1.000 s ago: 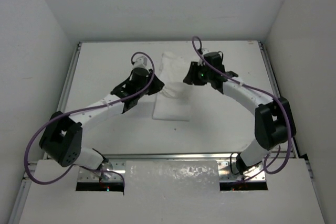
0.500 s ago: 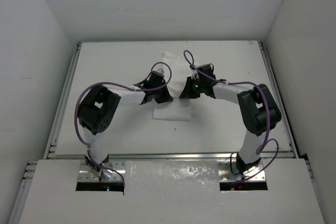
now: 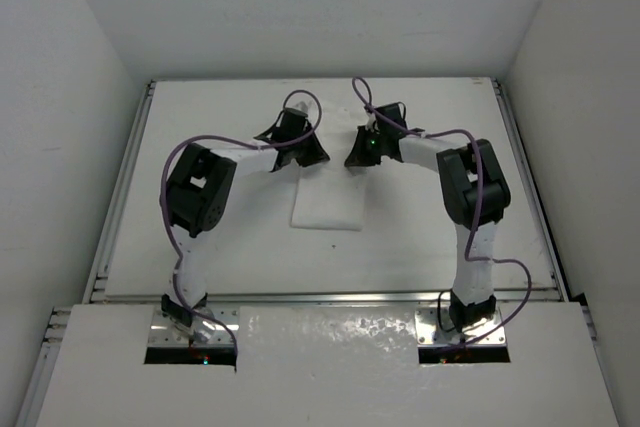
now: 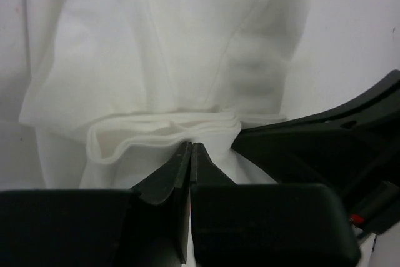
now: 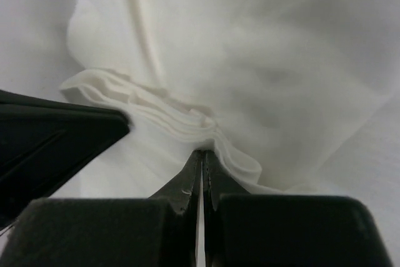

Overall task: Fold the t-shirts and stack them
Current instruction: Fold the folded rectangular tshirt in 1/3 of the way, then grab one side of the 2/3 rectangular tshirt with both arms

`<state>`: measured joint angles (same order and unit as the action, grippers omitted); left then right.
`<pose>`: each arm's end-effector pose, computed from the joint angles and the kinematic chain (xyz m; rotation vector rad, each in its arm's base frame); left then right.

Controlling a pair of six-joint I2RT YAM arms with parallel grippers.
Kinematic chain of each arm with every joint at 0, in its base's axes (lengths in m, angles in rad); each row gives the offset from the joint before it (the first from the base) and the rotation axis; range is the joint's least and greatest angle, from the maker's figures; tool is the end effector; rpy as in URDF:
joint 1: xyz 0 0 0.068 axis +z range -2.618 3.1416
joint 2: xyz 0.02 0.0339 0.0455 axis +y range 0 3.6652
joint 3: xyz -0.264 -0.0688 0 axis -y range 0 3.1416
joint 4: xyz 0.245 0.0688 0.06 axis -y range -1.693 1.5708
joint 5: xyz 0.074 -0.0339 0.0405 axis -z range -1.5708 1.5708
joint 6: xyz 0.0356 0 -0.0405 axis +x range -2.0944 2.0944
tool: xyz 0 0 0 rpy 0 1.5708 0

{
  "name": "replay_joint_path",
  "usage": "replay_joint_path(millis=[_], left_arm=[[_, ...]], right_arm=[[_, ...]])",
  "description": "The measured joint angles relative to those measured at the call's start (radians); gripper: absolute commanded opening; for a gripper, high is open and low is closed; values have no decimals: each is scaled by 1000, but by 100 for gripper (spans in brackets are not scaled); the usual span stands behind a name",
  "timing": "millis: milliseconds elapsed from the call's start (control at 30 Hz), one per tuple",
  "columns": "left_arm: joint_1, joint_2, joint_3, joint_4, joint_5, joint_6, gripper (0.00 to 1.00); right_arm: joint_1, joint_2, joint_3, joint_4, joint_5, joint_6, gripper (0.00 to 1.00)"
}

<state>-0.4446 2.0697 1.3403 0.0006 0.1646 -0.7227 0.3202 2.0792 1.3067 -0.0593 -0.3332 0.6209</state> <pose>0.4041 -0.1990 0.1541 -0.2465 2.4053 -0.7625 0.4124 0.1490 0.1365 0.2141 2.5034 0.8160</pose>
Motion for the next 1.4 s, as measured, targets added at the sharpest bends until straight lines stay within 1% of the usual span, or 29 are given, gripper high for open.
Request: replay_joint_path(millis=[100,200,233,267,300,333,367,400,467,533,600,667,800,900,1000,1100,1200,1233,1267,1300,1333,1367,1400], left_arm=[[8,27,35,-5,4,0,0],[14,0,-5,-16,-26,2,0],[15,-39,-49,-22,-46,3,12],[16,-82,-91,-37,-69,6,21],[15,-142,-146,-48,-101,5,28],[11,-215,-201,-61,-130,2,41],[6,-294,-251,-78,-167,0,45],[-2,-375,-296,-87,-203,-8,46],[-24,-515,-372,-84,-255,-24,47],[-72,-610,-432,-80,-291,-34,46],[-123,-649,-488,-77,-304,-42,46],[-163,-660,-565,-77,-287,-46,46],[-170,-661,-711,-131,-282,-45,47],[-168,-661,-760,-150,-283,-45,47],[-166,-658,-769,-112,-283,-42,48],[-162,-641,-769,-48,-273,-35,47],[-155,-597,-768,17,-252,-34,45],[-151,-587,-762,31,-247,-33,43],[-150,-571,-754,45,-245,-34,38],[-147,-554,-745,59,-242,-35,36],[-144,-536,-734,69,-239,-37,33],[-142,-520,-724,81,-235,-38,19],[-141,-506,-718,93,-232,-39,14]], right_arm=[[-19,57,59,-45,-23,-27,0],[-23,71,125,-91,-51,-70,11],[-23,63,152,-106,-62,-87,30],[-21,51,173,-121,-66,-100,45],[-21,39,182,-130,-71,-113,53],[-21,-12,192,-145,-72,-132,55],[-21,-58,190,-156,-72,-143,61],[-21,-108,178,-159,-72,-148,63],[-18,-249,93,-139,-68,-149,65],[-14,-402,-58,-106,-69,-133,66],[-8,-530,-245,-44,-66,-109,72],[6,-596,-409,-31,-57,-92,74],[39,-600,-652,-20,-37,-53,74],[62,-603,-762,2,-40,-25,74],[79,-615,-777,72,-44,-2,71],[91,-587,-777,132,-34,17,69],[93,-557,-777,187,-29,37,63],[94,-536,-775,214,-29,45,58],[95,-516,-768,235,-30,51,56],[95,-496,-761,255,-31,59,53],[95,-479,-757,278,-32,66,44],[95,-467,-756,297,-32,72,38],[95,-455,-756,315,-30,80,32]])
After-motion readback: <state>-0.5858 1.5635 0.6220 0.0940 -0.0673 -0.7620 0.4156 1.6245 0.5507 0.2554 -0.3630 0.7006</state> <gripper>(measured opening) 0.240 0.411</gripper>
